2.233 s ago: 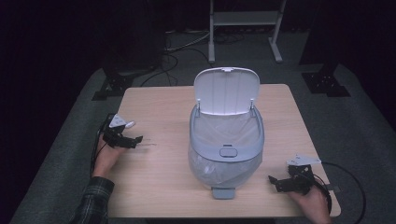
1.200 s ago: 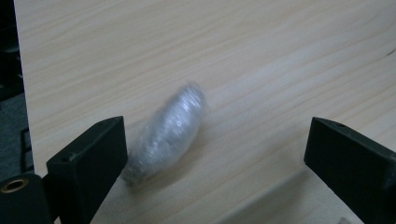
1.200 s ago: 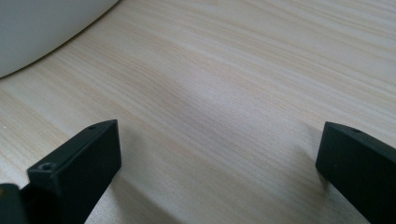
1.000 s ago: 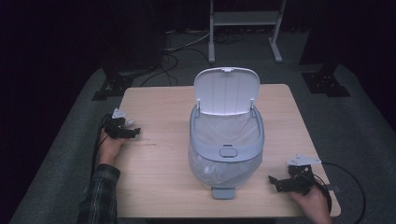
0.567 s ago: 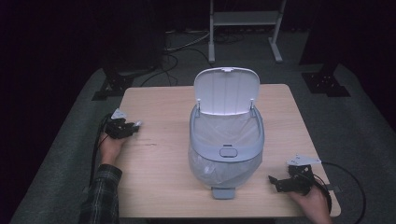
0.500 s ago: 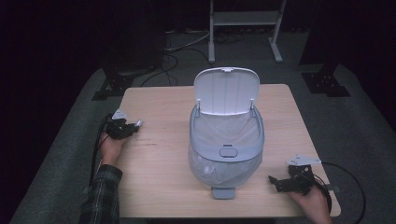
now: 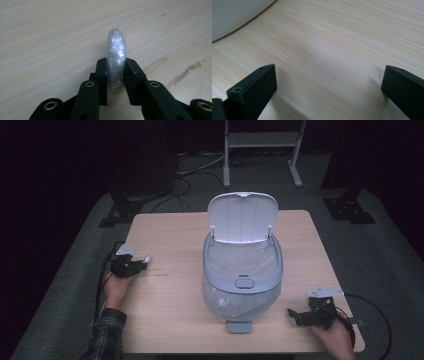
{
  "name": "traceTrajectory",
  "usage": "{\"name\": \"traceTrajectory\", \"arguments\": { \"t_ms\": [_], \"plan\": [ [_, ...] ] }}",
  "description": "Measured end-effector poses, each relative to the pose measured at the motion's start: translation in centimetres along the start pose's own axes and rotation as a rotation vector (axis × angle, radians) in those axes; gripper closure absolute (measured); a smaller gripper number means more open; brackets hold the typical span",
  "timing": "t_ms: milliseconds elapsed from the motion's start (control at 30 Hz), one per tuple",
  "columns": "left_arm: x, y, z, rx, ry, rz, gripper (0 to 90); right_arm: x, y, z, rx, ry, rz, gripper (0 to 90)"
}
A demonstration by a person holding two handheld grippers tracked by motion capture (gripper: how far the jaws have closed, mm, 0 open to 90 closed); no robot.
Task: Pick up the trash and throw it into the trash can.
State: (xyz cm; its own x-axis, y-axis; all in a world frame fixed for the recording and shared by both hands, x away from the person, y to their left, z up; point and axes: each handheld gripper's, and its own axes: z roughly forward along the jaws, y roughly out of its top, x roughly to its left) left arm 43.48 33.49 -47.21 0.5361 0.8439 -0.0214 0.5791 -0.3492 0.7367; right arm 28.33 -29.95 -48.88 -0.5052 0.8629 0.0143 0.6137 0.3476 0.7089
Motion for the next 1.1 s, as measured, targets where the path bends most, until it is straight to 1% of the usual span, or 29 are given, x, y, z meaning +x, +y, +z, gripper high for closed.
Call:
{"name": "traceTrajectory", "arguments": {
  "t_ms": [100,167,267,367,433,500,600,667,767,867,1033,1100],
  "plan": [
    [-0.4,-0.8,-0.7,-0.007,-0.006,-0.018,73.9,0.0,0.0,0.0,0.000,0.000,0.001,0.0],
    [-0.7,-1.2,-1.3,-0.004,-0.010,-0.022,74.0,0.0,0.0,0.0,0.000,0.000,0.000,0.0],
    [-1.2,-1.9,-2.2,-0.002,-0.005,-0.030,74.0,0.0,0.0,0.0,0.000,0.000,0.001,0.0],
    [-1.7,-2.4,-3.2,-0.015,-0.006,-0.047,74.1,0.0,0.0,0.0,0.000,0.000,0.001,0.0],
    [-2.1,-2.7,-3.8,-0.019,-0.003,-0.049,74.1,0.0,0.0,0.0,0.000,0.000,0.000,0.0],
    [-2.5,-2.9,-4.6,-0.040,-0.012,-0.062,74.0,0.0,0.0,0.0,0.000,0.000,0.001,0.0],
    [-3.2,-3.0,-5.6,-0.064,-0.013,-0.077,74.1,0.0,0.0,0.0,0.001,0.000,0.001,0.0],
    [-3.8,-3.1,-6.4,-0.063,-0.009,-0.069,74.1,0.0,0.0,0.0,0.001,0.000,0.001,0.0],
    [-4.5,-3.3,-7.1,-0.067,-0.010,-0.060,74.0,0.0,0.0,0.0,0.000,0.000,0.000,0.0],
    [-5.5,-3.6,-7.9,-0.052,-0.014,-0.045,74.0,0.0,0.0,0.0,0.000,0.000,0.001,0.0],
    [-6.9,-3.9,-9.4,-0.055,-0.013,-0.027,74.0,0.0,0.0,0.0,0.000,0.000,0.001,0.0],
    [-7.6,-4.1,-10.0,-0.057,-0.015,-0.026,74.0,0.0,0.0,0.0,0.000,0.001,0.002,0.0]
  ]
}}
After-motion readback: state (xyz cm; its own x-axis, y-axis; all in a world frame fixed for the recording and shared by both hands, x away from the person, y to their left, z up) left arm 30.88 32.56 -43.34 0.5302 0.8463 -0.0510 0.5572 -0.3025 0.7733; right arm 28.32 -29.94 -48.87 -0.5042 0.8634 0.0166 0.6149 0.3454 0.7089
